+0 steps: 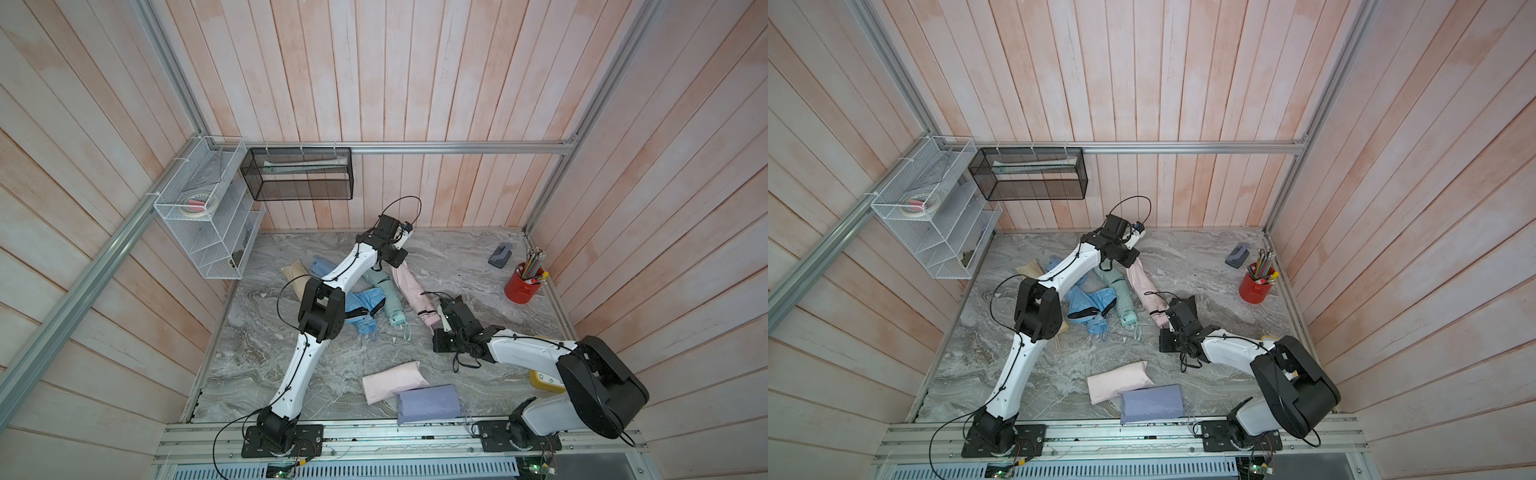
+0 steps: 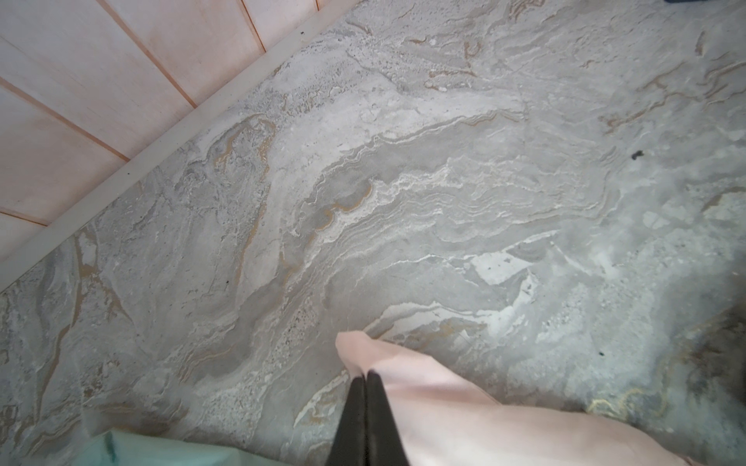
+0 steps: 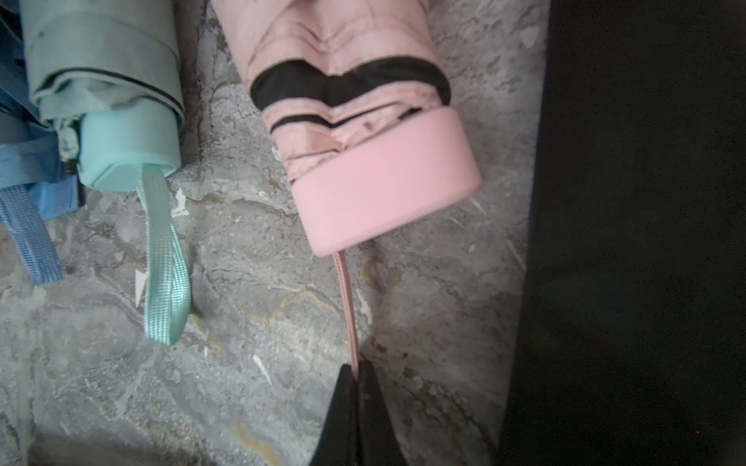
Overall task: Take umbrellas out of sleeves
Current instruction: Take out the umbrella from the umbrella sleeve.
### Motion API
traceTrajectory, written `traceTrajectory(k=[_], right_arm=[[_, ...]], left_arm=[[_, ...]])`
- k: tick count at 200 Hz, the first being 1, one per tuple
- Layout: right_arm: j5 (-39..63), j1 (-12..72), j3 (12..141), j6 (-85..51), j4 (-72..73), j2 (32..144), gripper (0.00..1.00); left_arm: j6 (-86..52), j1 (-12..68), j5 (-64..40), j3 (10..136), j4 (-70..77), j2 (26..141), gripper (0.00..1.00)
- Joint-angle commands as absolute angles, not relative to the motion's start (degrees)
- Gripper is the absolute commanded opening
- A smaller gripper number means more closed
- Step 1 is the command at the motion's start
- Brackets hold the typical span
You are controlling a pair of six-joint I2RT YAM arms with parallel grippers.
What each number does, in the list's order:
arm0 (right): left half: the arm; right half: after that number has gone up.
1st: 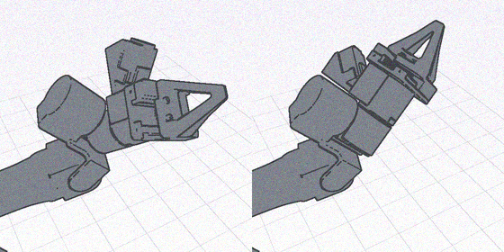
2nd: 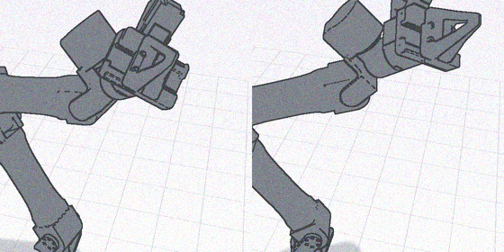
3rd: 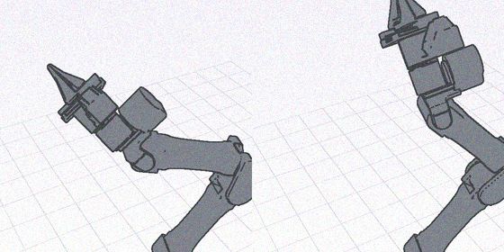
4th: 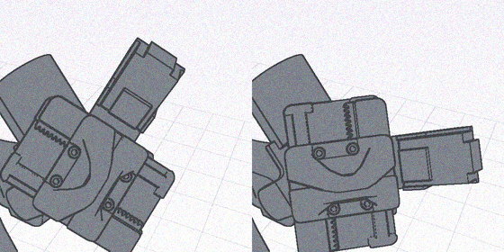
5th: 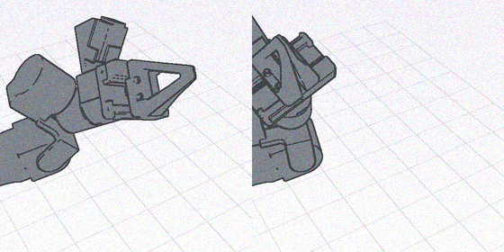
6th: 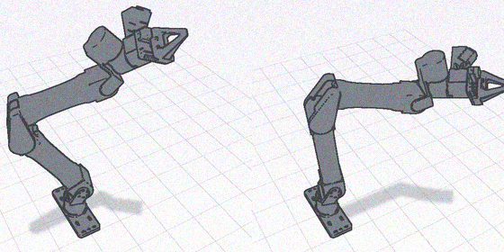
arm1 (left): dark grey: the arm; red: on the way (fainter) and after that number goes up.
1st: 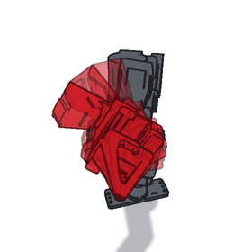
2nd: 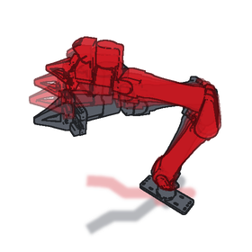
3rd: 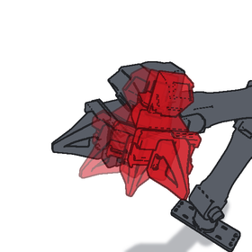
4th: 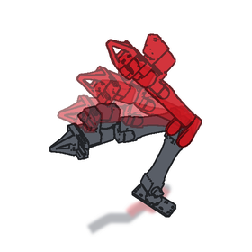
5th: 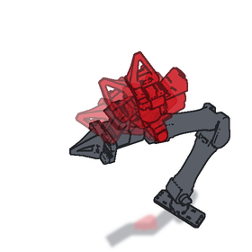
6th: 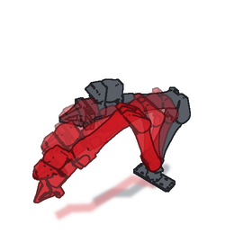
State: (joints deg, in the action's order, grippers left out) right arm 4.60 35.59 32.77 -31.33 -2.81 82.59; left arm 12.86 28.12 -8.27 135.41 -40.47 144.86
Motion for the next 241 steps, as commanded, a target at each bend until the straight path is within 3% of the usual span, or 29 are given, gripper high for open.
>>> traceTrajectory(k=[1, 241], right_arm=[[4.86, 36.01, 33.1, -31.29, -5.18, 83.28, 0.0], [4.01, 35.95, 33.94, -30.65, -5.61, 84.42, 0.0]], left_arm=[[13.37, 27.69, -7.29, 137.42, -38.98, 142.49, 0.0], [12.7, 24.96, -4.67, 141.59, -36.11, 145.45, 0.0]])
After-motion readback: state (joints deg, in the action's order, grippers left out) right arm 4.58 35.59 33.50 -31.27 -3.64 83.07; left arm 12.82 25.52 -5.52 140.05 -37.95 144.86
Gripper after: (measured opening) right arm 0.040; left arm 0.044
